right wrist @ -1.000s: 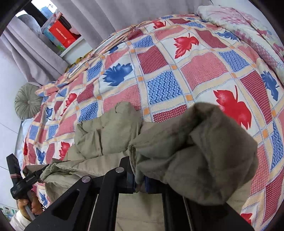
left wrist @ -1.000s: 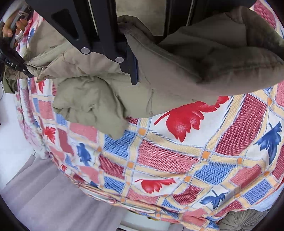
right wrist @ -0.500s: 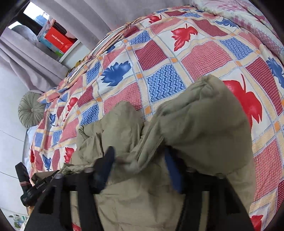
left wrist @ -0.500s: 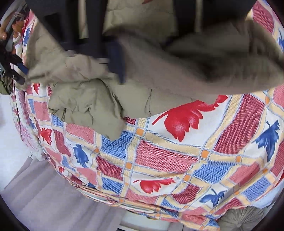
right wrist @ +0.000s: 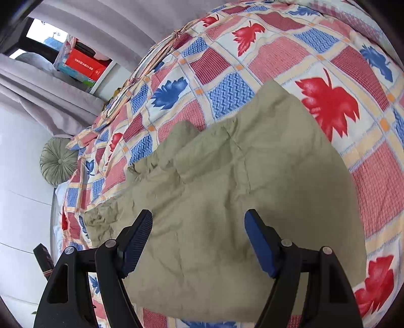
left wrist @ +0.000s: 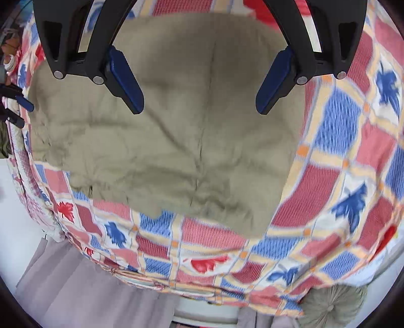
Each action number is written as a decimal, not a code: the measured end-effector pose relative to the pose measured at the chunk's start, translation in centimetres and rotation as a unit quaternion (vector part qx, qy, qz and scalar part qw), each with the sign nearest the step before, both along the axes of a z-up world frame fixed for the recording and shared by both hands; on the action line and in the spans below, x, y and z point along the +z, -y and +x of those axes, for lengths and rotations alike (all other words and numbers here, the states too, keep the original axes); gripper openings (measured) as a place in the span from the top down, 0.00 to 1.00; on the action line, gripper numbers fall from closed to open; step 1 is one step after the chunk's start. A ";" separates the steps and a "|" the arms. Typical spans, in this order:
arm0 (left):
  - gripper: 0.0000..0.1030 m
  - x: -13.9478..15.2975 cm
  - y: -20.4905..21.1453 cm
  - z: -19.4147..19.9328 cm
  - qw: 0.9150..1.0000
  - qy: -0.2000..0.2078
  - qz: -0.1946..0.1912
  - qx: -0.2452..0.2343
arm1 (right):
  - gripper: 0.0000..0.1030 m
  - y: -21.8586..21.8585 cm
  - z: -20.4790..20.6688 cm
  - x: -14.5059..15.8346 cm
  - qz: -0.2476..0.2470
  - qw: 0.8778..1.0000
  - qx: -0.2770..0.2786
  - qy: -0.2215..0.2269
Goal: Fold large clothes
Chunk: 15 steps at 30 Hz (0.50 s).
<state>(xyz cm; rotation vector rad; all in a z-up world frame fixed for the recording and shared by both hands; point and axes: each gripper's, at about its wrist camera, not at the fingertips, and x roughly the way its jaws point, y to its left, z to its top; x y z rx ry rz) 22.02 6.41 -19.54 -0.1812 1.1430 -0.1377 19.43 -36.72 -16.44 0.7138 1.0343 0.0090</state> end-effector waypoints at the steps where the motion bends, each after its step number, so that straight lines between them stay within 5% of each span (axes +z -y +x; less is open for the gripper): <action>1: 0.12 -0.5 -0.4 -1.0 1.000 -0.009 -0.007 0.003 | 0.24 -0.1 -1.3 -0.3 0.008 1.000 0.000 -0.004; 9: 0.12 -3.8 -3.3 -6.9 0.995 -0.063 -0.053 0.055 | 0.24 0.9 -9.3 -2.2 0.051 0.998 -0.040 -0.028; 15: 0.12 -6.4 -4.8 -9.3 0.982 -0.093 -0.141 0.087 | 0.24 1.6 -12.7 -3.7 0.082 0.994 -0.064 -0.035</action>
